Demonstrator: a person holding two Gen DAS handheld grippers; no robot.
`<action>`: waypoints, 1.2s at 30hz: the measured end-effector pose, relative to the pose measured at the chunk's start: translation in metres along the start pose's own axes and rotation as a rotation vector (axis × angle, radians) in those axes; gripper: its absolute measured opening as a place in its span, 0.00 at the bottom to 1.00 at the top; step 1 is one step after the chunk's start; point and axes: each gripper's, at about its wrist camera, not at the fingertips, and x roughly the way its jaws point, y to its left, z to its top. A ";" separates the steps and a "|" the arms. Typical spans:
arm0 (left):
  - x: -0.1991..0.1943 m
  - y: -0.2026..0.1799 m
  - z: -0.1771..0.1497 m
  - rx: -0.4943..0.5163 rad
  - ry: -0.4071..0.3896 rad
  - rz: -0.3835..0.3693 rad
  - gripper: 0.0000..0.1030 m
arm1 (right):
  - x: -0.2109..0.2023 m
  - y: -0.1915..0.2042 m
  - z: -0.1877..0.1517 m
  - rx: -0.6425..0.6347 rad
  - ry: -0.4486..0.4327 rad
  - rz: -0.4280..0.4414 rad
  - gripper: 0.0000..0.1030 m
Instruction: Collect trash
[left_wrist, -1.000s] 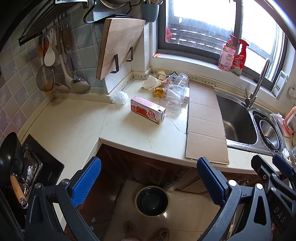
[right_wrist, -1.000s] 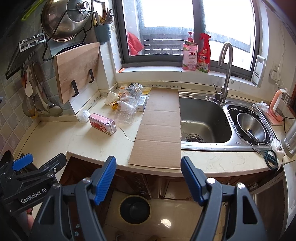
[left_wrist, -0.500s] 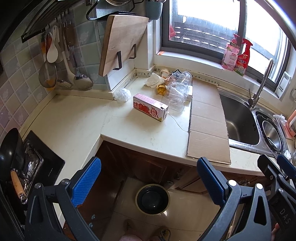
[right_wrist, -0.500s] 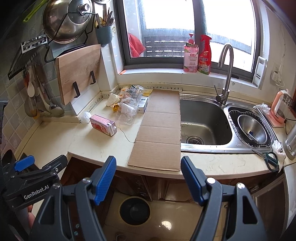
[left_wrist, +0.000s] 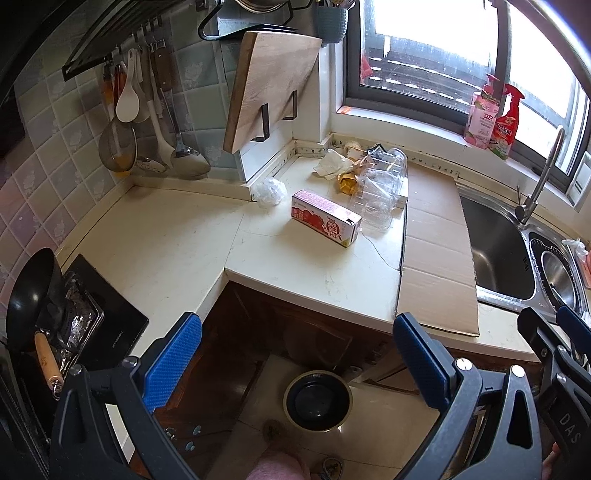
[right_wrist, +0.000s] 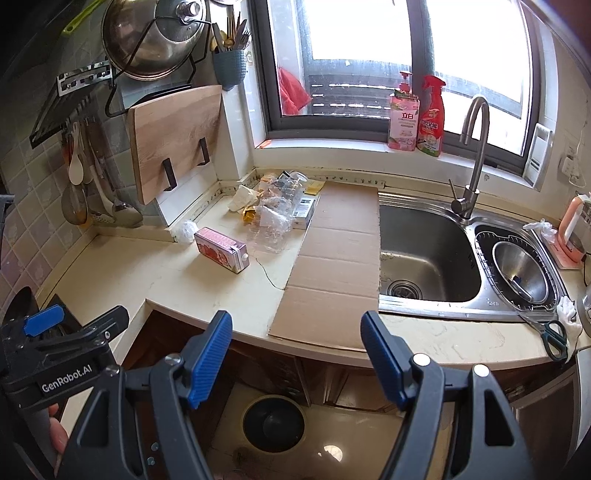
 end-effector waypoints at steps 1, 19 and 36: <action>0.002 0.002 0.002 -0.002 0.001 0.006 0.99 | 0.003 0.001 0.001 -0.001 0.004 0.003 0.71; 0.094 0.043 0.074 -0.010 0.029 0.066 0.99 | 0.091 0.031 0.052 0.021 0.081 0.028 0.70; 0.197 0.079 0.122 -0.035 0.023 -0.032 0.99 | 0.212 0.099 0.098 -0.146 0.148 0.130 0.70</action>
